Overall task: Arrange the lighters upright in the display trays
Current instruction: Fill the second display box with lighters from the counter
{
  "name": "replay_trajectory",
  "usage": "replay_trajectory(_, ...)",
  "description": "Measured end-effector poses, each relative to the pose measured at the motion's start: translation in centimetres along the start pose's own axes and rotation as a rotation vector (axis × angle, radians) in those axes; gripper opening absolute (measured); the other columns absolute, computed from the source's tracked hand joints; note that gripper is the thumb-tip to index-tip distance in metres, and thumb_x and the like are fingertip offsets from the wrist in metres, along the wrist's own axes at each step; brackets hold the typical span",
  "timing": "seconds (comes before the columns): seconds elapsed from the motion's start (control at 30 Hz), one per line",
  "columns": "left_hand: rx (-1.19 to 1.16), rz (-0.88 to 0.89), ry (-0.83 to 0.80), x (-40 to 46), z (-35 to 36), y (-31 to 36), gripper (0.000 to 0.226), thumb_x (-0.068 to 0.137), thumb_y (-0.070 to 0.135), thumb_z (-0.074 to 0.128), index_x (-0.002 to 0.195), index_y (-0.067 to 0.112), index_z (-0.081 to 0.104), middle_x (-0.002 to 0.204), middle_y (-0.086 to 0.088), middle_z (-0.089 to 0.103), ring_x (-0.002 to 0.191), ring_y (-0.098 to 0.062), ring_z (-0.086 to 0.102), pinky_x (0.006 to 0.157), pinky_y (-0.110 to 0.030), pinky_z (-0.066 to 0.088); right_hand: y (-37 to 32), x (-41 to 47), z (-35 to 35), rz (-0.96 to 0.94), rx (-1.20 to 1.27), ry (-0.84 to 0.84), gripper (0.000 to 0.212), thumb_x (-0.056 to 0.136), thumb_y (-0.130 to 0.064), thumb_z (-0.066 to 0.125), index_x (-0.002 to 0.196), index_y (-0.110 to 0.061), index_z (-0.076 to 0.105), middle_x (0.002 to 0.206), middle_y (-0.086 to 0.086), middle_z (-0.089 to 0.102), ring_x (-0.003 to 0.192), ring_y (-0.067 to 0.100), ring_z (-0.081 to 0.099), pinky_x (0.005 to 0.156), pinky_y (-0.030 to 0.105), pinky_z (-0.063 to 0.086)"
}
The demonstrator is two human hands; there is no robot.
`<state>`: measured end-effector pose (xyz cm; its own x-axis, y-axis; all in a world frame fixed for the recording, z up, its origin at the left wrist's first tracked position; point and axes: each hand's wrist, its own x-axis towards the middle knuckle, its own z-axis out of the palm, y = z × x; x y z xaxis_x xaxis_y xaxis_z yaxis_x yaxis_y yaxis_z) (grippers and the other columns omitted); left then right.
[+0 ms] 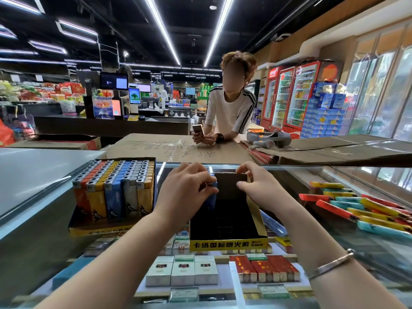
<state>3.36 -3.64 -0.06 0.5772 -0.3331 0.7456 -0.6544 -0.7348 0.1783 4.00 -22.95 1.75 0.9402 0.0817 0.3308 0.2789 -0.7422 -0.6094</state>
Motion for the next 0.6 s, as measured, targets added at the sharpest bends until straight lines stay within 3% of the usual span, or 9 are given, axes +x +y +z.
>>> replay_trajectory(0.2,-0.224,-0.12,-0.141,-0.2,-0.2,-1.1,0.027,0.084,0.024,0.065,0.11,0.031,0.064,0.107,0.025,0.05,0.113,-0.003,0.039,0.097,-0.023,0.033,0.1,-0.1,-1.3,0.038,0.067,0.009,0.011,0.092,-0.021,0.054,0.102,-0.024,0.056,0.089,-0.004,0.057,0.077,0.007,0.054,0.068,0.023,0.045)
replay_trajectory(0.3,-0.251,-0.126,-0.182,-0.5,-0.1,-1.3,0.032,0.084,0.019,0.065,0.113,0.031,0.06,0.11,0.025,0.047,0.116,-0.004,0.04,0.099,-0.023,0.033,0.8,-0.4,-2.7,0.102,-0.011,-0.009,0.005,0.091,-0.017,0.055,0.093,-0.021,0.057,0.087,0.003,0.061,0.071,0.013,0.06,0.056,0.021,0.046)
replay_trajectory(0.47,-0.301,-0.136,-0.167,-0.6,0.0,-1.1,0.033,0.084,0.018,0.065,0.115,0.029,0.06,0.117,0.017,0.05,0.117,-0.007,0.042,0.101,-0.028,0.038,1.7,-1.6,-4.0,0.308,-0.292,-0.434,0.022,0.082,-0.021,0.07,0.099,-0.017,0.057,0.09,0.005,0.063,0.07,0.012,0.062,0.05,0.016,0.046)
replay_trajectory(0.6,-0.317,-0.206,-0.181,-0.6,0.2,-1.2,0.049,0.084,0.023,0.065,0.13,0.029,0.047,0.137,0.009,0.04,0.126,-0.013,0.04,0.105,-0.032,0.036,1.7,-1.7,-3.6,0.329,-0.367,-0.511,0.037,0.077,-0.024,0.075,0.108,-0.017,0.058,0.098,0.003,0.062,0.081,0.014,0.062,0.06,0.02,0.052)
